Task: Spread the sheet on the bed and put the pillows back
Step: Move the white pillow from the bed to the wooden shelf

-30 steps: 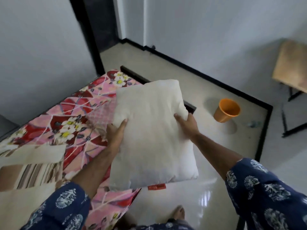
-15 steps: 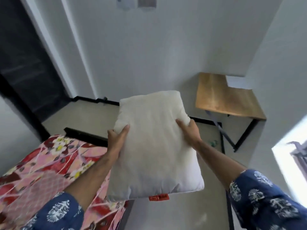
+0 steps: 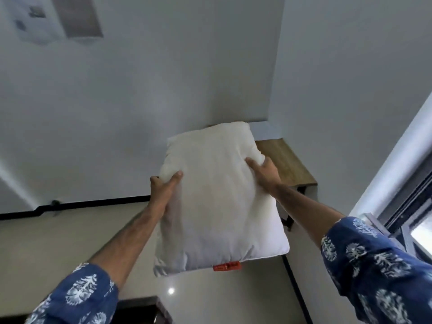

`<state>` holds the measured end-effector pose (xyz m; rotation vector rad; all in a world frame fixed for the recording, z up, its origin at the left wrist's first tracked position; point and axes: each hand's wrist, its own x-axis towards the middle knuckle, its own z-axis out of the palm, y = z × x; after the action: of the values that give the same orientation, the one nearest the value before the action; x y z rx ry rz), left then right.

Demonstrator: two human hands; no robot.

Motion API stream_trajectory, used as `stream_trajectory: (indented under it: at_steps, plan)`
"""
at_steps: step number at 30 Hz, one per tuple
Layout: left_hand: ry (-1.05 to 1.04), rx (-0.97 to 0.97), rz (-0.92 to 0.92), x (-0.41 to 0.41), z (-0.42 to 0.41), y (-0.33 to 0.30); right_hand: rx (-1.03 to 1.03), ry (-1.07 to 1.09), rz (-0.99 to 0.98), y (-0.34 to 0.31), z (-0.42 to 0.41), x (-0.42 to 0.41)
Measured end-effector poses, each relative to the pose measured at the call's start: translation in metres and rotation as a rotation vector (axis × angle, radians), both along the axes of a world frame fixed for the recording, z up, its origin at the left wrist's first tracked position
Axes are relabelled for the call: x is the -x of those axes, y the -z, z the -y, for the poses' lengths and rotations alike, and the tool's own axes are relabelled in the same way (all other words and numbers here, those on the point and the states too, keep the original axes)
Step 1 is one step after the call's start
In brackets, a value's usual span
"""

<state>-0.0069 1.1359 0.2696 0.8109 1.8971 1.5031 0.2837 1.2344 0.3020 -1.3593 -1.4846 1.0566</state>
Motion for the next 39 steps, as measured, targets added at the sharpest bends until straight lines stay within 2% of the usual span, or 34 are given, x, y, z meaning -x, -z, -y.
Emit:
stream_trajectory:
  at_steps: [8,14,18,23,26,28,31,33,35,37,39]
  plan:
    - [0.193,-0.001,-0.004,-0.02,-0.199,-0.007,-0.057,0.123,0.051,-0.008,-0.172,-0.033]
    - [0.259,-0.034,0.053,-0.046,-0.352,0.017,-0.03,0.181,0.184,0.016,-0.333,-0.067]
    - [0.324,0.01,0.063,-0.044,-0.465,0.054,0.044,0.175,0.232,0.038,-0.44,-0.087]
    - [0.339,0.029,0.004,-0.073,-0.545,0.041,0.108,0.161,0.291,0.037,-0.534,-0.084]
    - [0.326,0.02,-0.052,-0.074,-0.588,0.049,0.126,0.125,0.366,0.046,-0.579,-0.075]
    - [0.358,0.103,-0.096,-0.069,-0.611,0.059,0.154,0.091,0.403,0.052,-0.601,-0.073]
    - [0.467,0.287,-0.151,-0.063,-0.634,0.076,0.212,0.074,0.602,0.073,-0.617,-0.072]
    - [0.578,0.423,-0.281,-0.071,-0.64,0.088,0.172,-0.041,0.791,0.095,-0.612,-0.066]
    - [0.674,0.52,-0.523,-0.084,-0.634,0.094,0.094,-0.177,0.959,0.122,-0.601,-0.057]
    - [0.753,0.499,-0.667,-0.091,-0.627,0.1,0.027,-0.195,1.035,0.14,-0.593,-0.049]
    - [0.771,0.507,-0.697,-0.087,-0.625,0.105,-0.007,-0.158,1.039,0.141,-0.595,-0.043]
